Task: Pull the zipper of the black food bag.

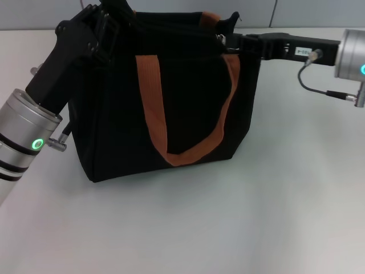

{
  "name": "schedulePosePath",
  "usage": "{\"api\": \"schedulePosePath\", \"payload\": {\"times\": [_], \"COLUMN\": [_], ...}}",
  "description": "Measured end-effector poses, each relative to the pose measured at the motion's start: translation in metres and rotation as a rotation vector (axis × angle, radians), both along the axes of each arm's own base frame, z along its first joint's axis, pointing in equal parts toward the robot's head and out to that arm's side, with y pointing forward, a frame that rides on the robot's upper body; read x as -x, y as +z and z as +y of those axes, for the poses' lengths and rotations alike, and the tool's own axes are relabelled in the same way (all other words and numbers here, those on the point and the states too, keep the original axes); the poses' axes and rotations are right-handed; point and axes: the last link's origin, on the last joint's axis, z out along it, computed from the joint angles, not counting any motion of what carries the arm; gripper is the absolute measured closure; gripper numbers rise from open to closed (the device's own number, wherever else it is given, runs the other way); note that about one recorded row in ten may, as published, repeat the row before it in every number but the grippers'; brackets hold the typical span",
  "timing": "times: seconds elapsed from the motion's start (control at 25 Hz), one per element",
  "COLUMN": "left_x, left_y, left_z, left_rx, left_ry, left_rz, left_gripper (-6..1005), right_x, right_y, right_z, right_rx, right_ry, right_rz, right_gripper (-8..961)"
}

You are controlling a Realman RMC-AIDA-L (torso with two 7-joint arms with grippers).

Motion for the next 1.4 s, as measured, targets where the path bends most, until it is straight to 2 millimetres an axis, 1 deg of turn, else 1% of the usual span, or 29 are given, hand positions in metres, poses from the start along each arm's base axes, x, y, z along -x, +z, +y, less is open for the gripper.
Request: {"api": "schedulePosePath", "payload": {"times": [0.16, 0.28, 0.44, 0.48, 0.52, 0.64, 0.68, 0.72, 0.84, 0.88, 0.92, 0.96, 1.12, 1.24, 1.28, 1.32, 1.4], "left_x": [0.005, 0.015, 0.017, 0.017, 0.017, 0.016, 0.017, 0.017, 0.023, 0.028, 0.028, 0.031, 0.052, 0.07, 0.078, 0.078, 0.085], "left_y": [0.005, 0.014, 0.015, 0.015, 0.015, 0.015, 0.016, 0.017, 0.025, 0.032, 0.032, 0.035, 0.053, 0.061, 0.061, 0.061, 0.053], "left_z": [0.007, 0.019, 0.025, 0.026, 0.026, 0.026, 0.025, 0.024, 0.013, -0.001, -0.001, -0.007, -0.041, -0.065, -0.077, -0.077, -0.091], "left_rx": [-0.03, -0.062, -0.065, -0.068, -0.068, -0.061, -0.054, -0.051, -0.07, -0.104, -0.104, -0.117, -0.184, -0.209, -0.187, -0.187, -0.102], "left_ry": [0.039, 0.107, 0.132, 0.13, 0.13, 0.106, 0.098, 0.093, 0.061, 0.031, 0.031, 0.022, 0.009, 0.044, 0.052, 0.052, 0.016], "left_rz": [0.008, 0.034, 0.055, 0.069, 0.069, 0.098, 0.102, 0.1, 0.09, 0.083, 0.083, 0.078, 0.059, 0.081, 0.118, 0.118, 0.212], "left_gripper": [904, 903, 903, 903, 903, 903, 902, 902, 902, 902, 865, 828, 679, 522, 469, 450, 412], "right_x": [-0.007, -0.013, -0.021, -0.024, -0.024, -0.028, -0.03, -0.03, -0.033, -0.034, -0.034, -0.035, -0.043, -0.046, -0.048, -0.048, -0.048], "right_y": [0.013, 0.021, 0.025, 0.024, 0.024, 0.019, 0.017, 0.017, 0.015, 0.012, 0.012, 0.012, 0.012, 0.009, 0.007, 0.007, 0.003], "right_z": [-0.007, -0.016, -0.031, -0.039, -0.039, -0.049, -0.056, -0.056, -0.066, -0.073, -0.073, -0.076, -0.09, -0.098, -0.101, -0.101, -0.105], "right_rx": [-0.066, -0.124, -0.19, -0.206, -0.206, -0.205, -0.205, -0.205, -0.214, -0.22, -0.22, -0.224, -0.28, -0.313, -0.32, -0.32, -0.314], "right_ry": [0.021, 0.061, 0.124, 0.157, 0.157, 0.198, 0.228, 0.228, 0.273, 0.297, 0.297, 0.302, 0.322, 0.354, 0.368, 0.368, 0.388], "right_rz": [0.069, 0.13, 0.184, 0.196, 0.196, 0.2, 0.203, 0.203, 0.206, 0.222, 0.222, 0.233, 0.278, 0.276, 0.27, 0.27, 0.26], "right_gripper": [951, 910, 857, 843, 808, 702, 667, 621, 484, 438, 419, 400, 325, 269, 251, 232, 201]}}
